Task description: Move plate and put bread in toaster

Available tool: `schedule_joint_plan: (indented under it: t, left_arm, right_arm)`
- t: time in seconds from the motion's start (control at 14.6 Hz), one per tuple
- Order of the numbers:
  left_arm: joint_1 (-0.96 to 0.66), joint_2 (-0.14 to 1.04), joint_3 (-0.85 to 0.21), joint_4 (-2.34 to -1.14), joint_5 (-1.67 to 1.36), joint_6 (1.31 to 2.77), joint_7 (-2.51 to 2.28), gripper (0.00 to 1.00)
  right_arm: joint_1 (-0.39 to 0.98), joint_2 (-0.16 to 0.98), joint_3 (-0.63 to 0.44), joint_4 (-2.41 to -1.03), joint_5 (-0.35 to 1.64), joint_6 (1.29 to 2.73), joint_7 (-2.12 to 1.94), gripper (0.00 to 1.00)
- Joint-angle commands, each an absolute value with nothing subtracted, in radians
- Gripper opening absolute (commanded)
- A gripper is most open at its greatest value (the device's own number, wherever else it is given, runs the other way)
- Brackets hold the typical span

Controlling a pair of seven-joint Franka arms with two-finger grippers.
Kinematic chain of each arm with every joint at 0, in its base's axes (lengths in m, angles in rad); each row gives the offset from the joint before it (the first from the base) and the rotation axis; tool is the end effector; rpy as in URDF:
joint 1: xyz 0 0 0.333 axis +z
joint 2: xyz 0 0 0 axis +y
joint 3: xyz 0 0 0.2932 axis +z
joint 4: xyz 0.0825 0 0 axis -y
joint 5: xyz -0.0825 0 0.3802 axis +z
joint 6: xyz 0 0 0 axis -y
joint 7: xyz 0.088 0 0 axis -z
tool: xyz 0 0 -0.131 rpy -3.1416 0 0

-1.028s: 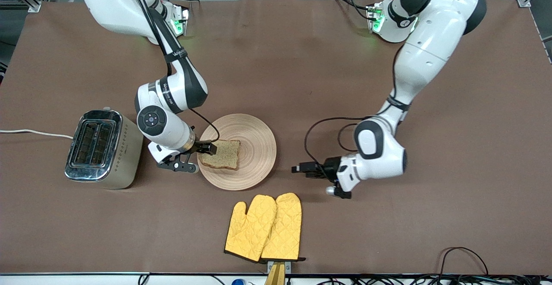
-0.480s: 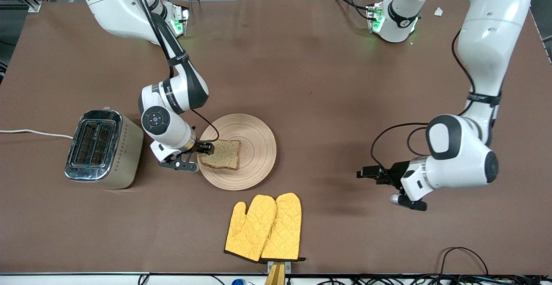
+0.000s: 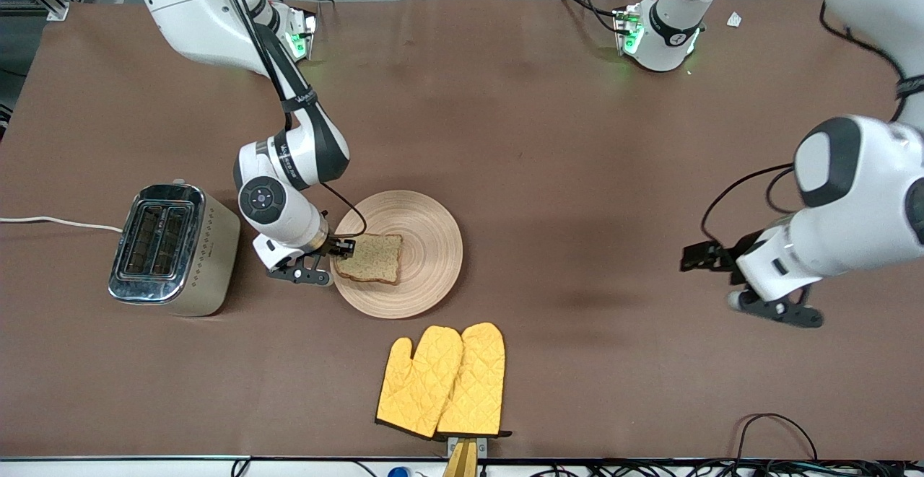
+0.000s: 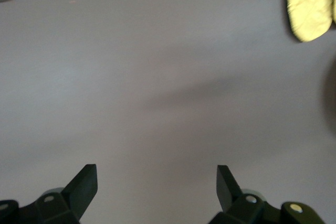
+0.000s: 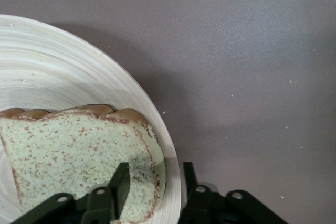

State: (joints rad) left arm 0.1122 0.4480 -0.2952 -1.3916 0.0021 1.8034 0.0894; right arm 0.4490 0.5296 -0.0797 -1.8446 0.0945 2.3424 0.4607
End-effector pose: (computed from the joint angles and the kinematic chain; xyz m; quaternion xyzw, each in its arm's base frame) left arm 0.6653 -0.0932 0.4167 0.9905 -0.1227 -0.0116 0.0618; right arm 0.5829 0.2303 0.1952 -0.9971 0.0739 0.0187 0.0062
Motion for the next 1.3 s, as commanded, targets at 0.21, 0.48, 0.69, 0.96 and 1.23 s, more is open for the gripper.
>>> schedule_joint_plan:
  t: [0.21,0.48,0.69,0.96,1.23]
  left_arm:
    - [0.141,0.292,-0.296,-1.434,0.054,1.660,0.064,1.00]
    - [0.144,0.233,-0.296,-1.434,0.054,1.638,0.066,1.00]
    - [0.155,0.206,-0.296,-1.434,0.054,1.623,0.071,1.00]
    - [0.160,0.183,-0.293,-1.434,0.054,1.611,0.084,1.00]
    - [0.076,0.138,-0.206,-1.450,0.054,1.603,0.086,1.00]
  right_arm:
    - [0.460,0.531,-0.086,-1.864,0.084,2.365,0.469,0.41]
    - [0.465,0.537,-0.086,-1.864,0.089,2.368,0.471,0.41]
    - [0.465,0.538,-0.086,-1.862,0.092,2.372,0.471,0.40]
    - [0.466,0.548,-0.086,-1.861,0.097,2.382,0.476,0.37]
    - [0.468,0.551,-0.084,-1.859,0.097,2.384,0.483,0.34]
